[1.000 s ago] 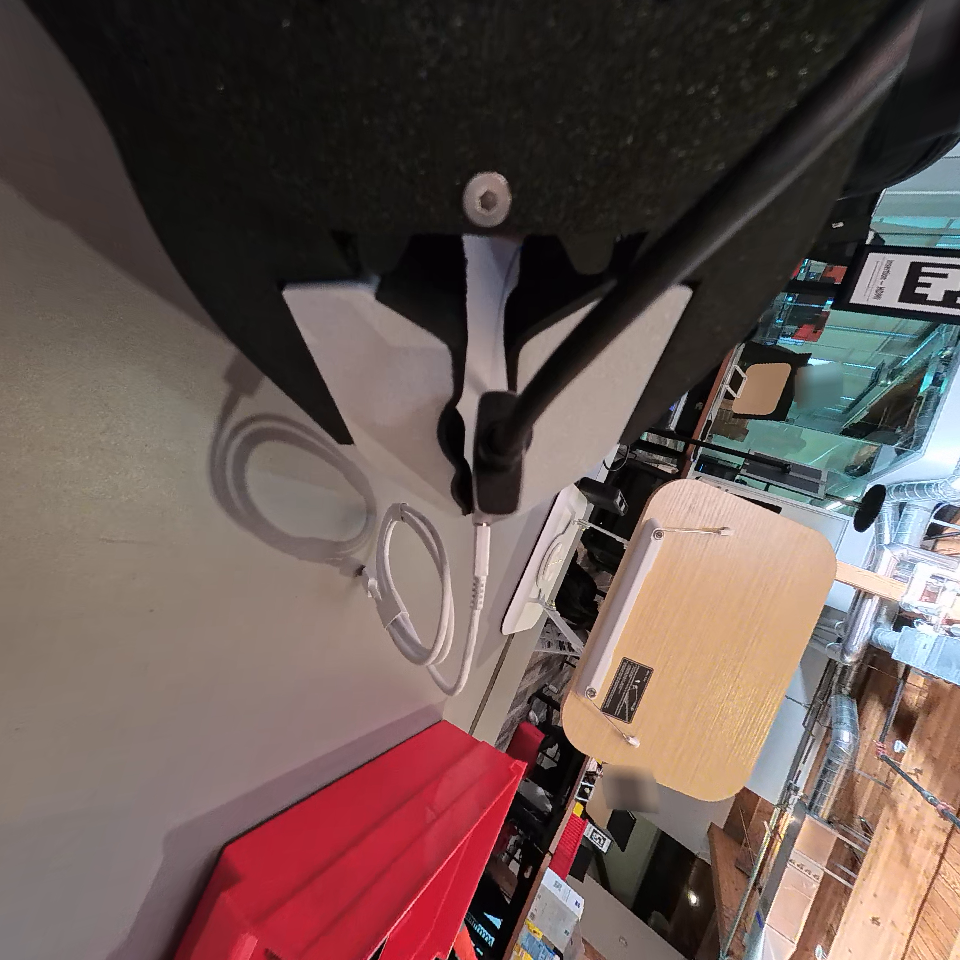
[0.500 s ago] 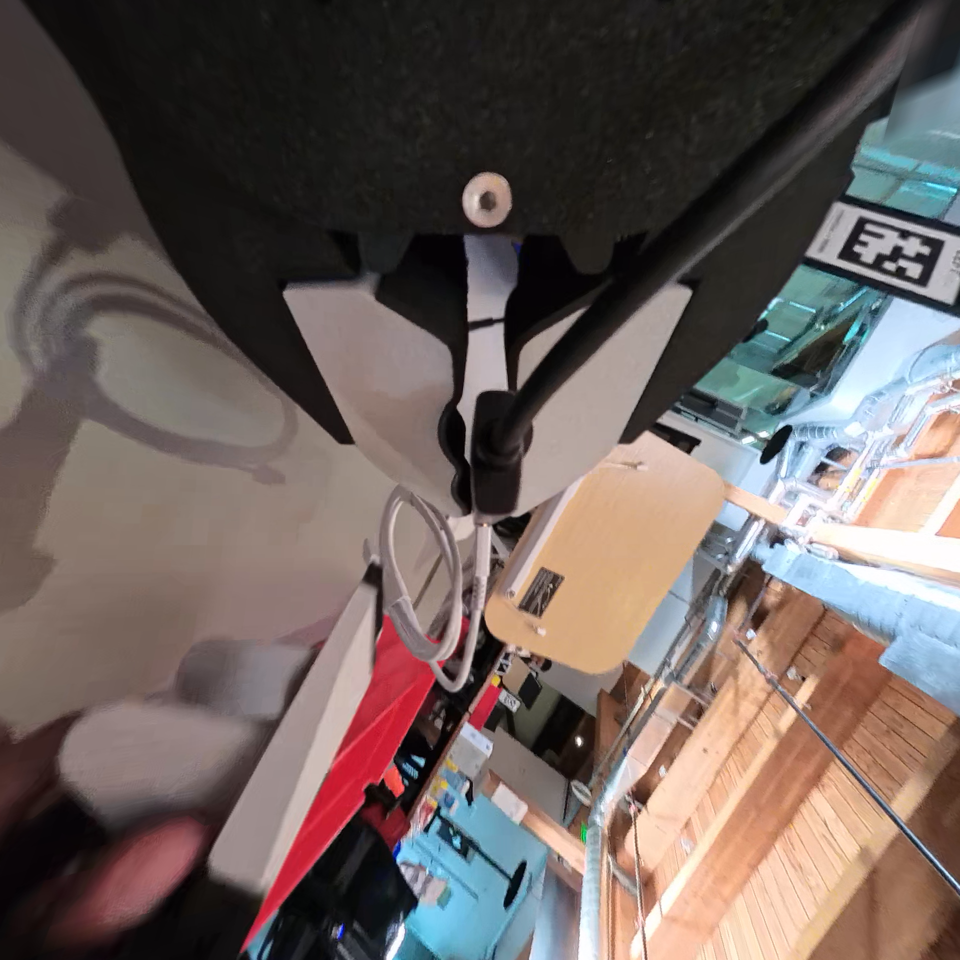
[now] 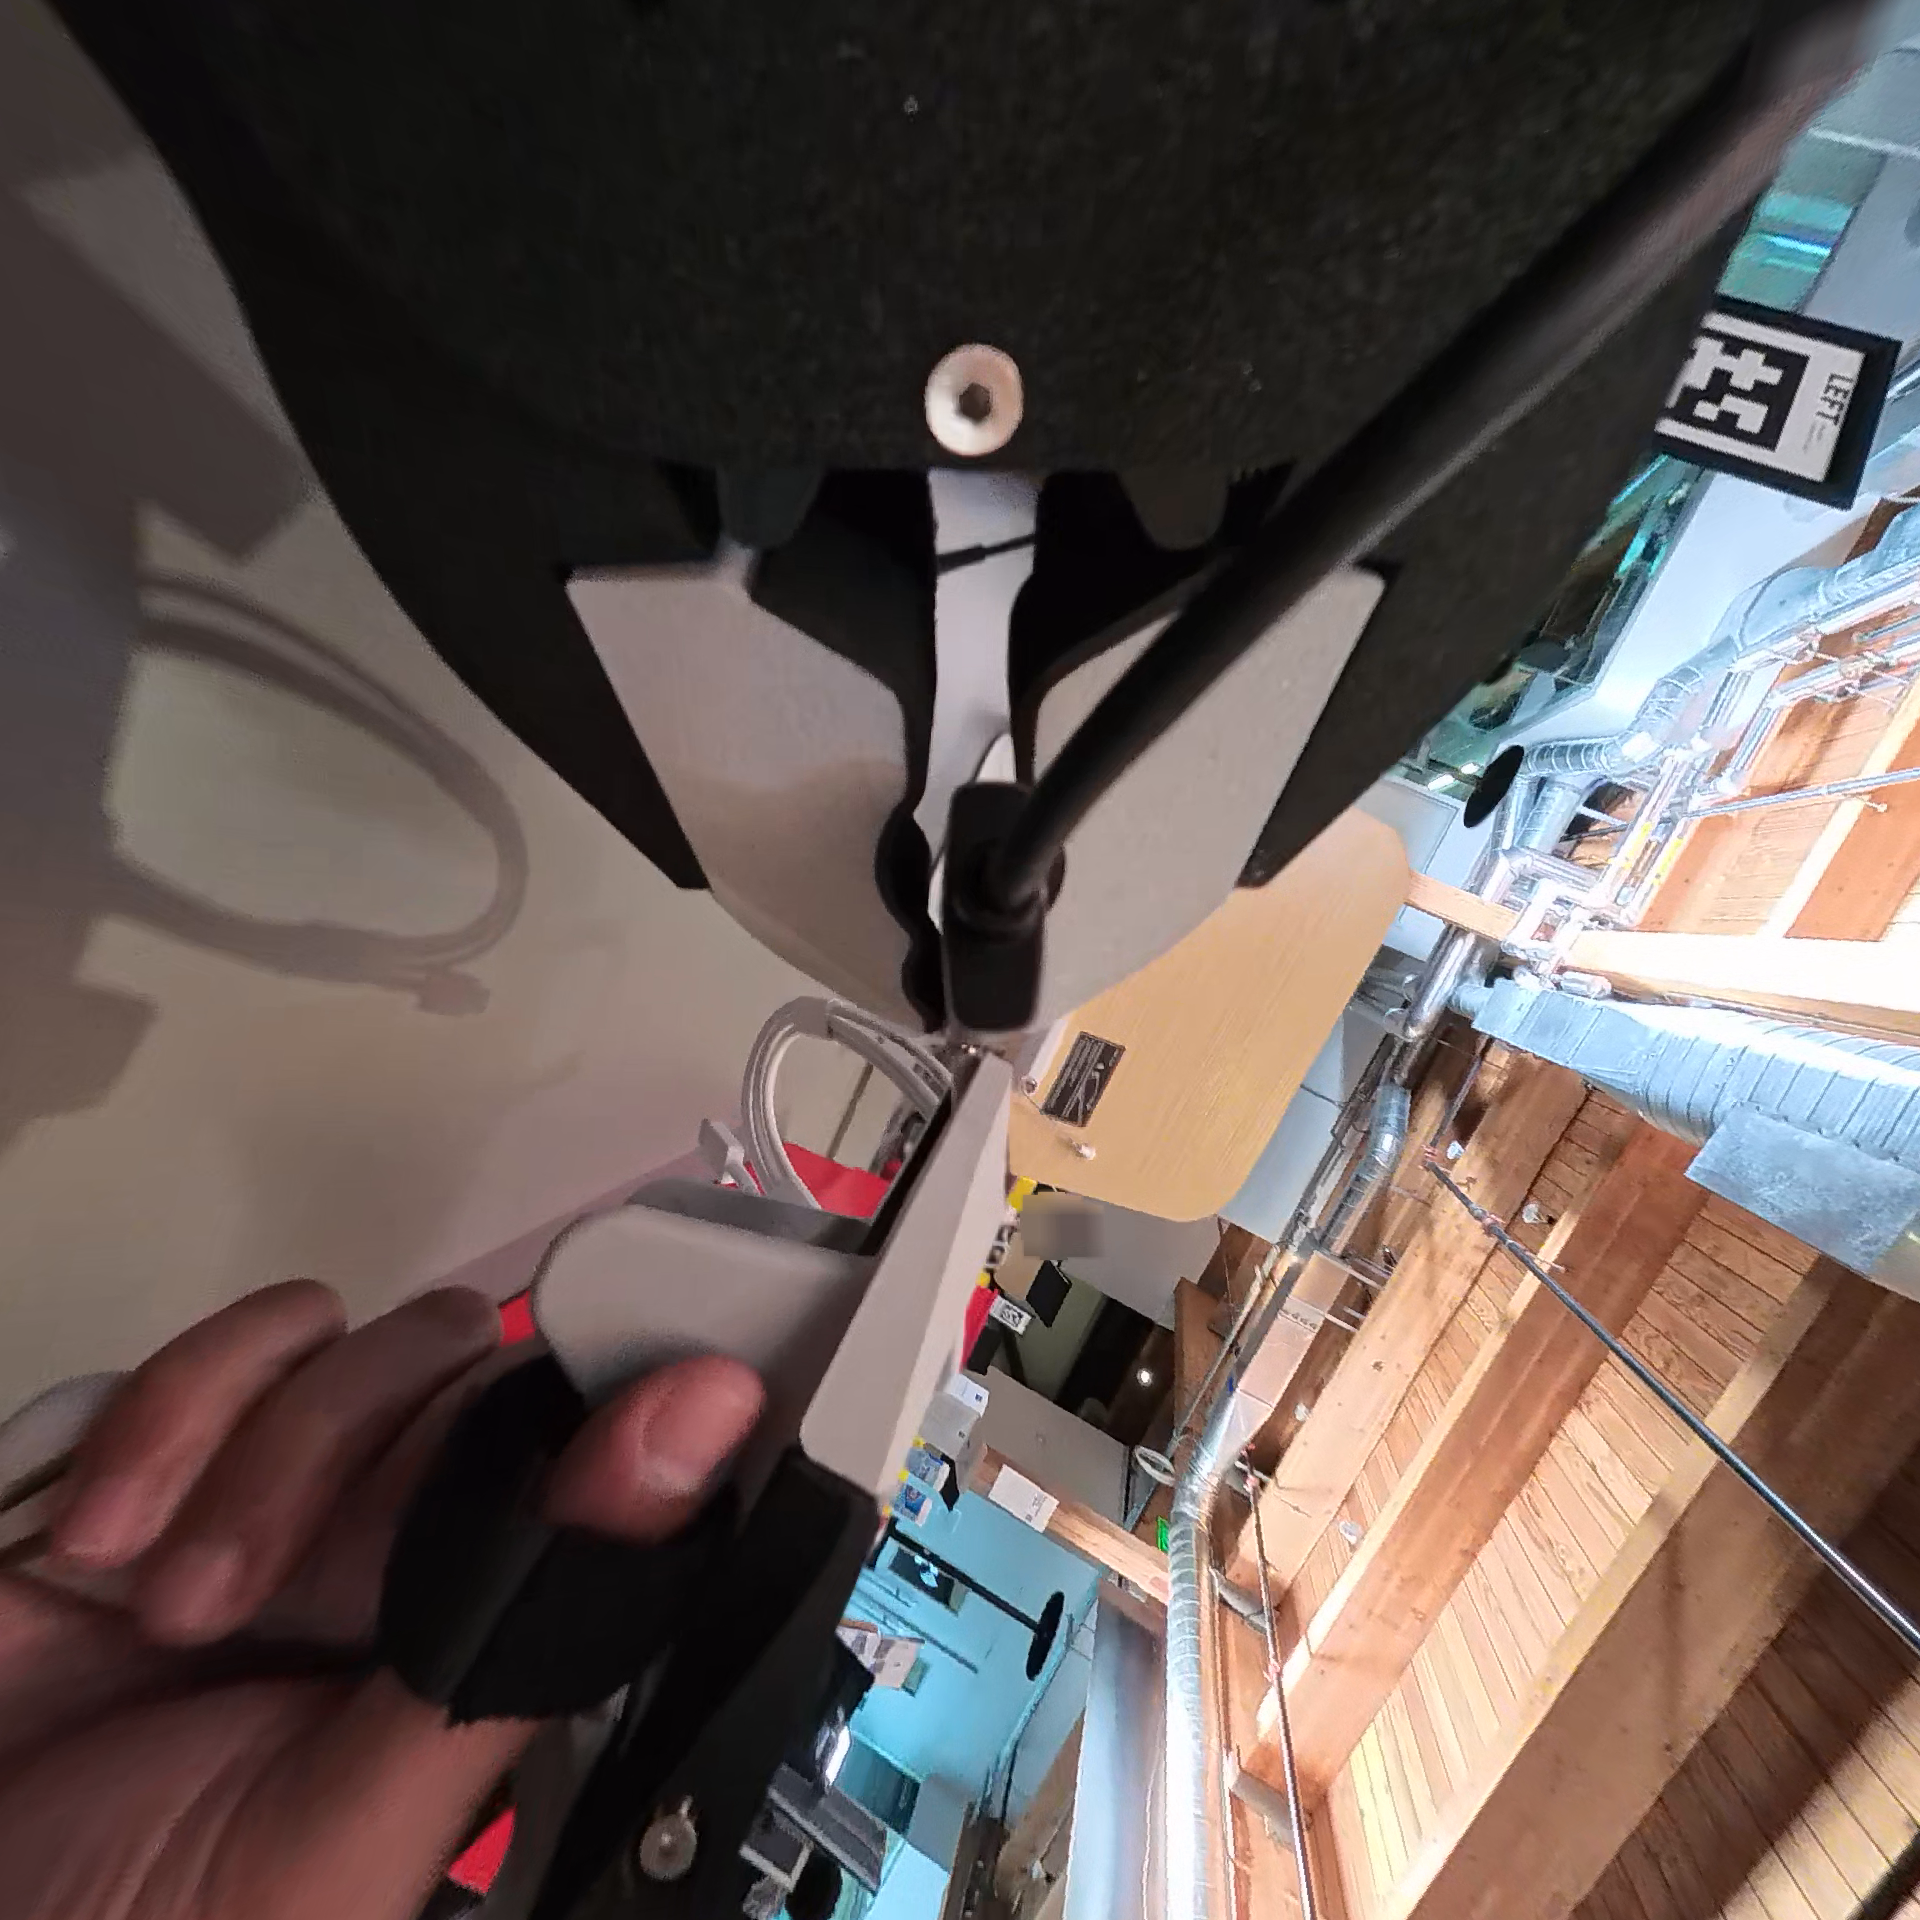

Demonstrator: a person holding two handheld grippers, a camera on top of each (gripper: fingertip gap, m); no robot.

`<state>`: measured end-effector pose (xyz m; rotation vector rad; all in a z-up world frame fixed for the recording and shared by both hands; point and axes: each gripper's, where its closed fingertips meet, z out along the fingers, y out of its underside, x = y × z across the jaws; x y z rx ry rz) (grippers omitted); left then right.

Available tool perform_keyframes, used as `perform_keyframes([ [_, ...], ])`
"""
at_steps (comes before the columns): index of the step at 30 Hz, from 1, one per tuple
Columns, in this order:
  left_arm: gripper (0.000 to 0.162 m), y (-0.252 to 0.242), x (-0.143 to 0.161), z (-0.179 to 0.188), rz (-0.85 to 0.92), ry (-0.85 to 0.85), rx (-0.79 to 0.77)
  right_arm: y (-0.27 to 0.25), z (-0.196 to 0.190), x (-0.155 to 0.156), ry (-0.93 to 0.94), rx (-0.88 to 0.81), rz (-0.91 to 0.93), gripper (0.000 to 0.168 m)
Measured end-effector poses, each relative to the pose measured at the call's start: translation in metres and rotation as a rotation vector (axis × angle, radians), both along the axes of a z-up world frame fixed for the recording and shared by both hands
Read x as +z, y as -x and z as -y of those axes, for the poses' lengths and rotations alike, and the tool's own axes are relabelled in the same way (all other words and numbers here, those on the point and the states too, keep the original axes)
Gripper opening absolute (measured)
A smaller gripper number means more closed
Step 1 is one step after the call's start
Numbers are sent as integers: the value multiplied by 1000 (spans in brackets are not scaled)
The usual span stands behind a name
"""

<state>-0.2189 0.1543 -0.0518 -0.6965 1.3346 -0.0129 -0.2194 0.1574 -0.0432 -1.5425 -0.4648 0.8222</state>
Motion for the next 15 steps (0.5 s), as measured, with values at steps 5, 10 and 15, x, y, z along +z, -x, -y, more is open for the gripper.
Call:
perform_keyframes([
  [5, 11, -2, -9, -10, -62, 106, 79, -4, -8, -10, 72, -45, 26, 11],
  [10, 11, -4, -12, -11, -95, 110, 78, -9, -7, -12, 93, -50, 32, 11],
  [15, 12, -7, -19, -8, -129, 118, 63, -12, -4, -19, 134, -20, 40, 11],
])
